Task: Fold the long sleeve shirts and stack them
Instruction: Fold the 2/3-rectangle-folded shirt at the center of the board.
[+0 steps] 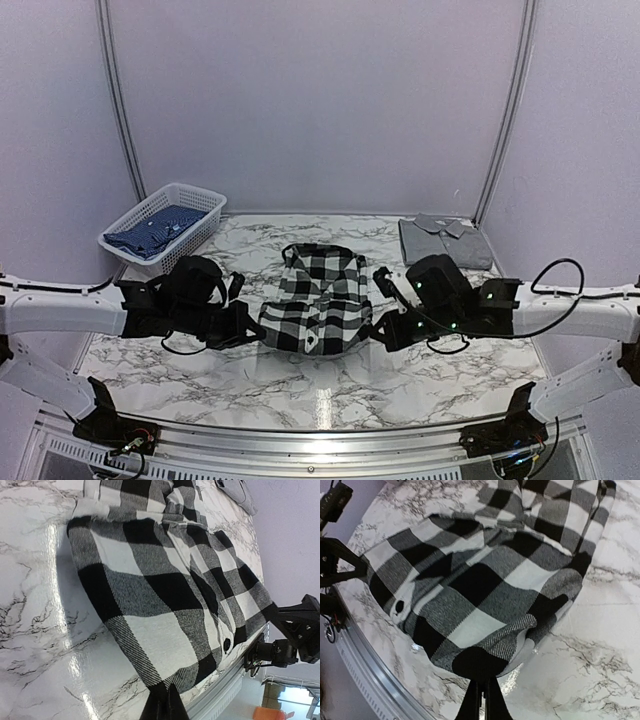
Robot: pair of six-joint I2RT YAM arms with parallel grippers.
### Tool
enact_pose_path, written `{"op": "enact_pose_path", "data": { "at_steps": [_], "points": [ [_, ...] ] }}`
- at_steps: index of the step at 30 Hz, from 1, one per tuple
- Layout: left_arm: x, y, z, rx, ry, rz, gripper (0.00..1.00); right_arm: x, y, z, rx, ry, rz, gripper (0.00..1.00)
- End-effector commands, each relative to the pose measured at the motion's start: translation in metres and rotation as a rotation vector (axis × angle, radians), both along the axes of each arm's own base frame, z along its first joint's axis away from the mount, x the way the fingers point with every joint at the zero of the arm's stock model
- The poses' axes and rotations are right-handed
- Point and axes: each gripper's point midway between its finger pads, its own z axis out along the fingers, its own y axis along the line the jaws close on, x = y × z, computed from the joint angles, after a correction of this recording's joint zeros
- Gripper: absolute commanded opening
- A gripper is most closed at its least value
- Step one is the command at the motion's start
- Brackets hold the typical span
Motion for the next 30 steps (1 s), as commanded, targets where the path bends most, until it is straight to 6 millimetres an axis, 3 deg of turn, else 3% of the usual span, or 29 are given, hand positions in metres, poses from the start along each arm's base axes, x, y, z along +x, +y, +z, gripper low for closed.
{"op": "enact_pose_path", "data": {
  "at_steps": [1,5,9,13,17,20,24,30],
  "points": [
    [0.024,-0.001,0.042,0.041,-0.097,0.01,0.0,0.029,0.011,0.056,0.037,-0.068,-0.038,0.0],
    [0.08,-0.009,0.056,0.035,-0.123,0.018,0.0,0.088,0.012,0.067,0.05,-0.079,-0.088,0.0],
    [0.165,-0.016,0.051,0.022,-0.123,0.037,0.0,0.182,0.003,0.058,0.038,-0.113,-0.175,0.0],
    [0.246,-0.032,0.022,-0.046,-0.066,0.049,0.0,0.266,-0.002,0.007,0.04,-0.066,-0.248,0.0],
    [0.286,-0.043,-0.027,-0.088,0.009,0.074,0.0,0.315,-0.003,-0.033,0.036,-0.041,-0.295,0.0],
    [0.293,-0.04,-0.046,-0.103,0.034,0.107,0.0,0.322,-0.006,-0.054,0.031,-0.007,-0.31,0.0],
    [0.282,-0.034,-0.045,-0.14,0.027,0.133,0.0,0.307,-0.013,-0.063,0.027,0.022,-0.317,0.0],
    [0.254,-0.015,-0.026,-0.162,-0.006,0.169,0.0,0.274,-0.029,-0.044,0.032,0.007,-0.334,0.0]
  ]
}}
